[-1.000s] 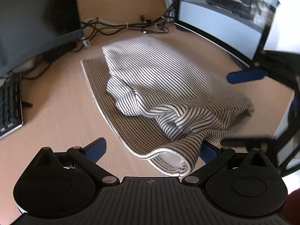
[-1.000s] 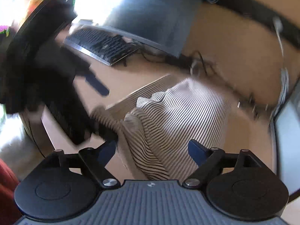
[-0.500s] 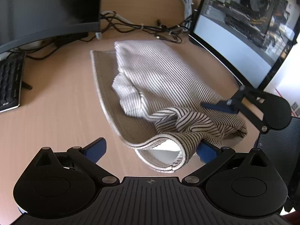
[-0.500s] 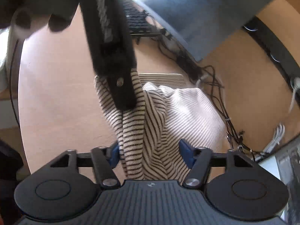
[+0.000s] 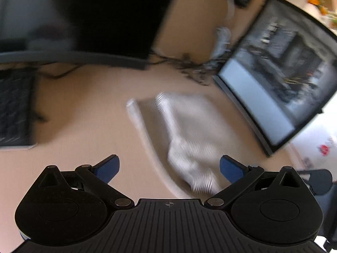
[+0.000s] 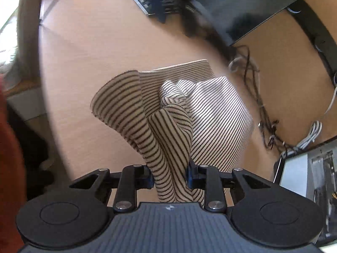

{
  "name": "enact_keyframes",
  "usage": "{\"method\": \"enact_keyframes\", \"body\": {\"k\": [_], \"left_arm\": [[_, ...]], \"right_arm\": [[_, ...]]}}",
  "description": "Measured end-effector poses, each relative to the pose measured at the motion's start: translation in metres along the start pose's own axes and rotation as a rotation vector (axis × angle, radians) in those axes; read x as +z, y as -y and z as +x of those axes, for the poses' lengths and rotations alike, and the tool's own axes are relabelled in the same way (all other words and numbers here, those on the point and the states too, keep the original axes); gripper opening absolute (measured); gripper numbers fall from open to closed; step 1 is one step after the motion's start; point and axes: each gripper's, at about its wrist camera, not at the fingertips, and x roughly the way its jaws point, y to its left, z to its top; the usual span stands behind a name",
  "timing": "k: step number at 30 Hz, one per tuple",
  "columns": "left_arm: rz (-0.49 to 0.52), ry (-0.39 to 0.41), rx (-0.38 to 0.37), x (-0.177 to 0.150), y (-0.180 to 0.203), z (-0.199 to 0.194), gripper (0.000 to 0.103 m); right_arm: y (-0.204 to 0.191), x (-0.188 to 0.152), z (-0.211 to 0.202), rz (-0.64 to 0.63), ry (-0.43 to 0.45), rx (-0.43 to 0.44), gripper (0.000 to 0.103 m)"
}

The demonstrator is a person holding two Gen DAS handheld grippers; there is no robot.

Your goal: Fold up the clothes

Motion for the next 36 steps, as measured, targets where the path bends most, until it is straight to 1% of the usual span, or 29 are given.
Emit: {"method": "enact_keyframes", "body": {"k": [2, 3, 4, 6, 8, 10, 11, 13, 15, 17, 19, 21, 23, 24, 25, 26, 27, 28, 29, 30, 32, 34, 36], "left_arm": [[0.054, -0.014, -0.071, 0.004, 0.014, 0.017, 0.103], [0.089, -0.024, -0.099, 0.005, 0.021, 0.027, 0.099], [0.126, -0.034, -0.119, 0.005, 0.028, 0.036, 0.092], [0.197, -0.064, -0.120, 0.002, 0.038, 0.054, 0.079], [0.232, -0.098, -0.127, -0.002, 0.043, 0.069, 0.077], [0.240, -0.132, -0.147, -0.006, 0.043, 0.080, 0.075], [0.237, -0.148, -0.153, -0.007, 0.042, 0.084, 0.075], [0.225, -0.175, -0.151, -0.009, 0.038, 0.092, 0.068], [0.221, -0.179, -0.140, -0.011, 0.033, 0.095, 0.066], [0.215, -0.187, -0.130, -0.010, 0.032, 0.095, 0.065], [0.212, -0.193, -0.130, -0.010, 0.031, 0.093, 0.067], [0.195, -0.182, -0.119, -0.010, 0.028, 0.090, 0.066], [0.143, -0.158, -0.109, -0.011, 0.019, 0.078, 0.067], [0.114, -0.142, -0.112, -0.011, 0.013, 0.070, 0.072], [0.088, -0.123, -0.112, -0.010, 0.006, 0.059, 0.074], [0.069, -0.101, -0.100, -0.008, 0.000, 0.049, 0.075], [0.055, -0.073, -0.081, -0.004, -0.004, 0.038, 0.077], [0.047, -0.044, -0.065, -0.001, -0.007, 0.028, 0.078], [0.038, -0.016, -0.054, 0.002, -0.009, 0.019, 0.079], [0.032, 0.010, -0.052, 0.006, -0.009, 0.012, 0.080], [0.041, 0.054, -0.069, 0.016, -0.002, 0.003, 0.080], [0.077, 0.087, -0.112, 0.023, 0.015, 0.000, 0.080], [0.127, 0.101, -0.181, 0.026, 0.036, 0.007, 0.080]], "right_arm": [[-0.004, 0.007, -0.023, -0.014, -0.039, 0.024, 0.026], [-0.006, 0.011, -0.033, -0.032, -0.055, 0.030, 0.026], [-0.009, 0.014, -0.045, -0.060, -0.068, 0.028, 0.026], [-0.008, 0.022, -0.068, -0.137, -0.088, 0.020, 0.025], [0.004, 0.037, -0.086, -0.207, -0.090, 0.010, 0.024], [0.025, 0.053, -0.097, -0.237, -0.069, 0.015, 0.024], [0.039, 0.059, -0.095, -0.241, -0.049, 0.036, 0.025], [0.061, 0.064, -0.083, -0.251, -0.001, 0.112, 0.026], [0.075, 0.061, -0.063, -0.250, 0.029, 0.187, 0.026], [0.082, 0.049, -0.032, -0.260, 0.020, 0.232, 0.026], [0.092, 0.042, 0.004, -0.296, -0.003, 0.250, 0.027], [0.106, 0.040, 0.034, -0.269, -0.005, 0.257, 0.031], [0.120, 0.044, 0.054, -0.193, 0.011, 0.280, 0.032], [0.123, 0.046, 0.062, -0.175, 0.019, 0.289, 0.034], [0.126, 0.047, 0.068, -0.171, 0.028, 0.295, 0.037], [0.127, 0.047, 0.074, -0.164, 0.037, 0.297, 0.047], [0.127, 0.046, 0.080, -0.154, 0.045, 0.291, 0.054], [0.128, 0.046, 0.085, -0.133, 0.055, 0.288, 0.057], [0.131, 0.045, 0.088, -0.096, 0.067, 0.290, 0.064], [0.133, 0.045, 0.088, -0.060, 0.078, 0.288, 0.067], [0.138, 0.044, 0.078, 0.001, 0.117, 0.249, 0.067], [0.146, 0.040, 0.061, 0.061, 0.165, 0.162, 0.067], [0.153, 0.030, 0.047, 0.146, 0.193, 0.064, 0.067]]}}
